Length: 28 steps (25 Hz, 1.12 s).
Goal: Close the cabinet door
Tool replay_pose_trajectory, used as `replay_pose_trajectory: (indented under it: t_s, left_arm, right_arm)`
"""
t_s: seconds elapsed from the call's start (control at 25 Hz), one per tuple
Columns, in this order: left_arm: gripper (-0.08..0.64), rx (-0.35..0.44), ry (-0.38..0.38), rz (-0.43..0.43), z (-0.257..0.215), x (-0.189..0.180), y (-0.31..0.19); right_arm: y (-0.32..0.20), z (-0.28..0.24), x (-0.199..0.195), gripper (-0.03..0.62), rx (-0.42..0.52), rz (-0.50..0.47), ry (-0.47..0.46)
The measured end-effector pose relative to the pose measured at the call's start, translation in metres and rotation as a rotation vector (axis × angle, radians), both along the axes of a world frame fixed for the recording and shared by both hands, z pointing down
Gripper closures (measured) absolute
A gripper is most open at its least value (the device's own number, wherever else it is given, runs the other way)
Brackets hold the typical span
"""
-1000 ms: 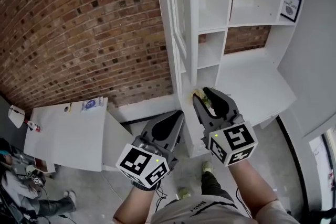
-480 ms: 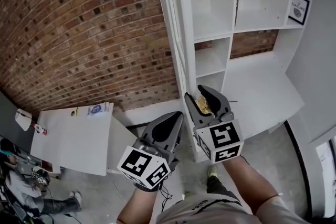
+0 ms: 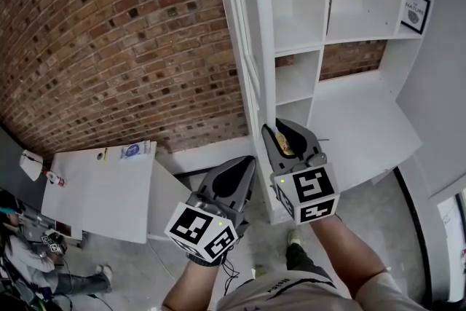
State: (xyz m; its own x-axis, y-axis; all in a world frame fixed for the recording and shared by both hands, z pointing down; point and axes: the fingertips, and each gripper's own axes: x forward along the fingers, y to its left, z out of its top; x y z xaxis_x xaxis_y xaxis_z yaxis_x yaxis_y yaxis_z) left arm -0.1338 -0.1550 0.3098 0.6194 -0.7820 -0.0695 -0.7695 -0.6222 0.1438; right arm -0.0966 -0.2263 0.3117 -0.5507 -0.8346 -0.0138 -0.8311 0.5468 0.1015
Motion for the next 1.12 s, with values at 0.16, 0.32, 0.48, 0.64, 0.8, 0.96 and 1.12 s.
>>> replay_pose_trajectory:
  t_s: [0.16,0.32,0.48,0.64,0.8,0.96,1.12]
  left_arm:
    - [0.549,0.001,-0.002,0.017,-0.001,0.005,0.0]
    - [0.549,0.004,-0.007,0.026,-0.001,0.007,0.001]
    - [0.549,0.007,-0.005,0.033,-0.003,0.01,-0.004]
    - [0.549,0.004,-0.004,0.051,-0.002,0.02,-0.011]
    - [0.549,0.0,-0.003,0.065,0.0,0.031,-0.021]
    - [0.549,-0.001,-0.002,0.073,-0.001,0.038,-0.032]
    - [0.549,-0.005,-0.002,0.081,0.001,0.047,-0.043]
  right_arm:
    - [-0.003,-0.001,0.01,0.512,-0.01,0.008,-0.014]
    - [-0.004,0.0,0.018,0.514,-0.015,0.01,-0.016]
    - [-0.008,0.0,0.035,0.518,-0.021,0.026,-0.036]
    - [-0.015,-0.001,0.051,0.52,-0.033,0.022,-0.047]
    - [-0.018,-0.001,0.057,0.52,-0.037,-0.013,-0.023]
    - [-0.023,-0.002,0.067,0.52,-0.036,-0.012,-0.007]
    - [-0.032,-0.002,0.082,0.52,-0.039,0.001,-0.011]
